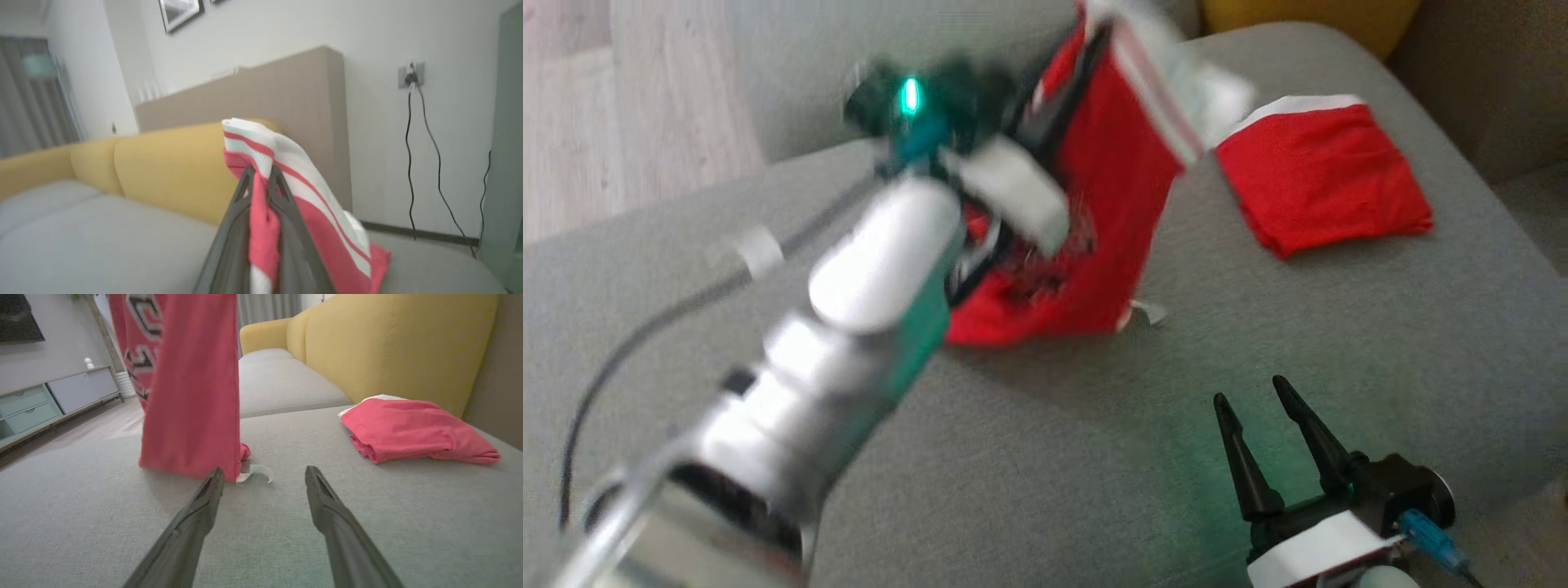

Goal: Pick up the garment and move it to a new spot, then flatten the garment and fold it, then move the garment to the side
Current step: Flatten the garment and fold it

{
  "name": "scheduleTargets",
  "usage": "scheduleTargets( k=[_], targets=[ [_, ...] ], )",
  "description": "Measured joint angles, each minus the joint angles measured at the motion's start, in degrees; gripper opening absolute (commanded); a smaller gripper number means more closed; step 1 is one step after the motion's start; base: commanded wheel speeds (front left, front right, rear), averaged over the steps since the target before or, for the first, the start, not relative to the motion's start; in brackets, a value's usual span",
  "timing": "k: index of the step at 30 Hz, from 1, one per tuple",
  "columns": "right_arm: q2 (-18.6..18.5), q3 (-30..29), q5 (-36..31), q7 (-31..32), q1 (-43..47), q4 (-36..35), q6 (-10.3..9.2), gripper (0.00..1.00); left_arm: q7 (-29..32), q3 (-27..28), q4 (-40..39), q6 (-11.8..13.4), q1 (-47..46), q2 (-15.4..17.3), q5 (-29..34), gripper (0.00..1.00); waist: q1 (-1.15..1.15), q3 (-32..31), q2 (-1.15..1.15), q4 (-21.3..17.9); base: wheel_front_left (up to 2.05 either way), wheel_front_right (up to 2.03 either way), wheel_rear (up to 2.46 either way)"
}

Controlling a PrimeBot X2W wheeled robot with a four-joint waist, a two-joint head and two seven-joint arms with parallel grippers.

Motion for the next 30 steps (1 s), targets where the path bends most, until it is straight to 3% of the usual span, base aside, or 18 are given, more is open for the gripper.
scheduleTargets(
  k=[4, 7, 11, 14, 22, 29, 30],
  targets=[
    [0.18, -0.27, 0.13, 0.00, 0.21, 0.11, 0.00, 1.00, -1.01, 1.52, -1.91, 0.12, -9.39, -0.38, -1.27, 0.00, 0.00, -2.32, 0.00, -1.36, 0.00, 0.00, 0.00],
    [0.20, -0.87, 0.13, 0.00, 1.52, 0.11, 0.00, 1.00, -2.45, 4.48, -2.02, 1.62, -15.57, -0.67, -1.30, 0.00, -0.01, -3.69, 0.00, -1.39, 0.00, 0.00, 0.00],
    [0.24, -1.88, 0.11, 0.01, 3.37, -0.19, 0.01, 1.00, -3.21, 7.17, -1.68, 2.57, -16.66, -0.24, -2.48, 0.00, -0.01, -4.17, 0.00, 0.32, 0.00, 0.00, 0.00],
    [0.26, -2.35, 0.11, 0.00, 3.43, -1.15, 0.00, 1.00, -3.66, 7.80, -1.69, 3.14, -9.49, 1.34, -4.24, 0.00, -0.01, -3.90, 0.00, 2.12, 0.00, 0.00, 0.00],
    [0.19, -3.21, -0.34, 0.00, 3.39, -3.20, 0.00, 1.00, -3.70, 12.88, -4.17, 6.89, 23.36, 4.66, -7.92, 0.00, 0.01, -0.51, 0.00, 6.93, 0.00, 0.00, 0.00],
    [-0.80, -4.22, -0.53, 0.00, 3.38, -3.82, 0.00, 1.00, -3.70, 16.99, -3.23, 8.80, 37.34, 3.24, -7.90, 0.00, 0.01, 1.98, 0.00, 10.39, 0.00, 0.00, 0.00],
    [-0.80, -4.20, -0.75, 0.00, 3.38, -3.82, 0.00, 1.00, -3.70, 17.16, -1.81, 8.54, 38.53, 2.33, -9.13, 0.08, 0.01, 2.13, 0.00, 10.96, 0.00, 0.00, 0.00]
  ],
)
